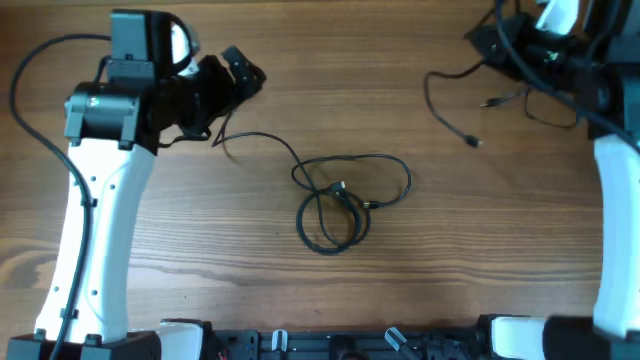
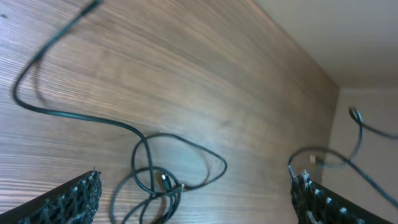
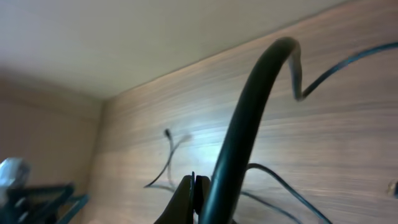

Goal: Untangle cables

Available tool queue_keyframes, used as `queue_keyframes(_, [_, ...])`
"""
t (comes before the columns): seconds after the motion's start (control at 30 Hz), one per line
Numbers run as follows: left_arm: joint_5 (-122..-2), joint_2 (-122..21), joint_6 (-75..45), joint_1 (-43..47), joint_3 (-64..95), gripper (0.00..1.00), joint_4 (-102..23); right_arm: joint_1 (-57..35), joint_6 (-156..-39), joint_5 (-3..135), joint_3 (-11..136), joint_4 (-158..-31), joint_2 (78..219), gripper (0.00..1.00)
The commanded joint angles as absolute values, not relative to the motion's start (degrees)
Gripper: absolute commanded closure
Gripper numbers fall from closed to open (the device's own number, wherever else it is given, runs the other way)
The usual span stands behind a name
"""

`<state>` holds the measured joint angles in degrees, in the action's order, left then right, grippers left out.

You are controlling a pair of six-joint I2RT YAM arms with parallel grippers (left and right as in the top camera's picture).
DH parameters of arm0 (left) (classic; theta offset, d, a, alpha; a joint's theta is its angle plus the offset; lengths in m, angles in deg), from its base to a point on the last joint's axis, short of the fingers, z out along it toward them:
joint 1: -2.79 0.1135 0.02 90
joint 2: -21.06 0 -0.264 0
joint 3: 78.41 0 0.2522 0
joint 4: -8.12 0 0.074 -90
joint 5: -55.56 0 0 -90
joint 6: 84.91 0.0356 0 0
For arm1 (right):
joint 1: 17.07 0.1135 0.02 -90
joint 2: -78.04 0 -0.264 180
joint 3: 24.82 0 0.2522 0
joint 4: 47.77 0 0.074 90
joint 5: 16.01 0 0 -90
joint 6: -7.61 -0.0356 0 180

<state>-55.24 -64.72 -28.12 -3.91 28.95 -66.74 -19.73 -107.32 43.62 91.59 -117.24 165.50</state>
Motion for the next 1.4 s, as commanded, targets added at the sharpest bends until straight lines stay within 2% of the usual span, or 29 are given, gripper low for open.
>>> queue_keyframes(0.0, [-54.96,-65.11,-26.63,-7.32,29.32,0.00,-66.32,-24.27,-104.87,44.03,92.31,-116.78,169.98,0.96])
queue_keyframes(0.33, [-54.91,-66.88,-26.63,-16.15,29.32,0.00,-64.16,-43.31,-110.31,44.53,92.31,-107.82,183.92,0.96])
queue_keyframes(0.4, [-54.91,-67.65,-26.63,-17.02,29.32,0.00,-63.72,-47.36,-113.92,48.36,92.31,-107.82,184.91,0.96])
queue_keyframes(0.53, [-54.94,-68.00,-26.83,-17.35,29.32,0.00,-63.09,-51.73,-115.36,52.40,92.31,-106.61,184.97,0.95])
queue_keyframes(0.63, [-54.94,-68.00,-26.83,-17.35,29.32,0.00,-62.87,-52.32,-115.45,58.72,92.31,-105.63,184.99,0.89])
queue_keyframes(0.7, [-54.96,-68.00,-26.83,-17.35,29.32,0.00,-62.91,-52.32,-115.38,63.07,92.31,-104.38,184.99,0.61])
queue_keyframes(0.73, [-54.94,-68.00,-26.83,-17.35,29.32,0.00,-62.91,-52.32,-115.28,63.03,92.31,-104.08,184.99,0.28])
queue_keyframes(0.77, [-54.96,-68.00,-26.83,-17.35,29.32,0.00,-62.89,-52.32,-115.36,63.00,92.31,-103.99,184.99,0.00])
queue_keyframes(1.0, [-54.94,-68.00,-26.79,-17.35,29.32,0.00,-62.98,-52.29,-115.56,46.92,92.45,-104.71,181.26,0.00])
queue_keyframes(1.03, [-54.91,-68.00,-26.59,-17.35,29.32,0.00,-63.29,-52.29,-115.36,41.85,92.45,-106.18,176.36,0.00])
queue_keyframes(1.13, [-54.91,-68.00,-26.13,-17.35,29.32,0.00,-63.31,-51.88,-113.77,39.44,92.45,-111.51,170.44,0.00])
queue_keyframes(1.37, [-51.77,-60.90,-23.62,-15.93,29.34,0.13,-63.44,-40.49,-99.91,37.89,92.45,-129.02,159.40,0.00])
